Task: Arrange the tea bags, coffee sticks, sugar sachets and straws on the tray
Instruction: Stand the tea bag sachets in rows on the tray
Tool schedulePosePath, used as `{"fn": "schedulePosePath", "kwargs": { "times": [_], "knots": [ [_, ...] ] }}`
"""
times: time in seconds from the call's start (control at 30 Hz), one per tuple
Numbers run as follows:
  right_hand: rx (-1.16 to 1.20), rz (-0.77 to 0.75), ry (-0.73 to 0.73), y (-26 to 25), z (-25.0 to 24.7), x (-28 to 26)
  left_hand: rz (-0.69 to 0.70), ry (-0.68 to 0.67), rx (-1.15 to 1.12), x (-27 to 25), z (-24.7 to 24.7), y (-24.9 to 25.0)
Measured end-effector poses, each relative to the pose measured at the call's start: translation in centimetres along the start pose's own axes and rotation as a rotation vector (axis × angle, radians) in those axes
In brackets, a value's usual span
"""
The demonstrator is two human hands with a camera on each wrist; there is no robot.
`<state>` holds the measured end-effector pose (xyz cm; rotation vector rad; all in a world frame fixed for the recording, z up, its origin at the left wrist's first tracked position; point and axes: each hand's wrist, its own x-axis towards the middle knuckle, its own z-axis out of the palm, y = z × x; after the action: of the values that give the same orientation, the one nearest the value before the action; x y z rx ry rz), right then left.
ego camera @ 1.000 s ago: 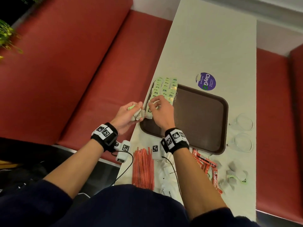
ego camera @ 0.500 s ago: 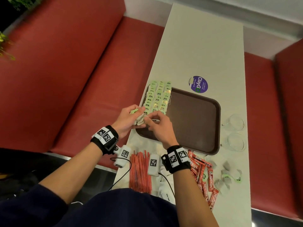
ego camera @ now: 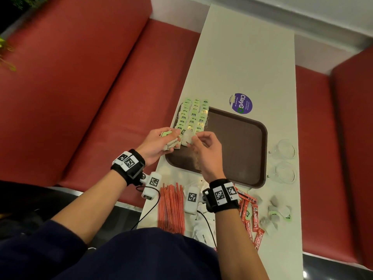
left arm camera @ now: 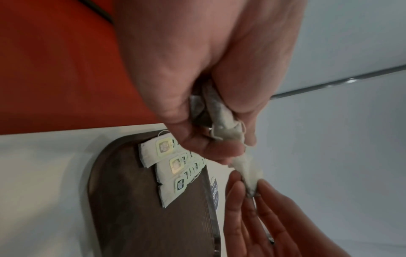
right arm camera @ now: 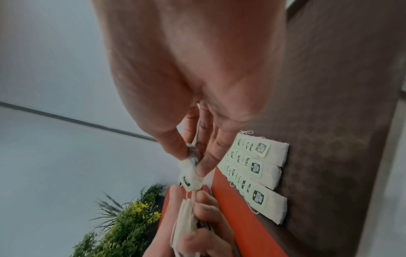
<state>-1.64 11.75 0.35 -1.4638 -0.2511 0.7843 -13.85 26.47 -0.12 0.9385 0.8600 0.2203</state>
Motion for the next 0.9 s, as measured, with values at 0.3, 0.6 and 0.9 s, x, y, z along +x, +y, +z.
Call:
{"fn": "schedulePosePath", "kwargs": {
  "times": [0.3,0.6,0.9],
  "knots": [
    [0.097,0.141,-0.095,-1.0,0.1,-0.8,0.297,0.027,0.417,0.4,0.4,1.2],
    [-0.079,0.155,-0.088,-2.3,-0.1,0.4,0.52,0.003,0.73,0.0,0.9,1.7],
    [-0.186,-0.08,-0.087,-3.1,-0.9,1.4,0.378,-0.051,0.771,0.4,0.6,2.0]
  ]
}}
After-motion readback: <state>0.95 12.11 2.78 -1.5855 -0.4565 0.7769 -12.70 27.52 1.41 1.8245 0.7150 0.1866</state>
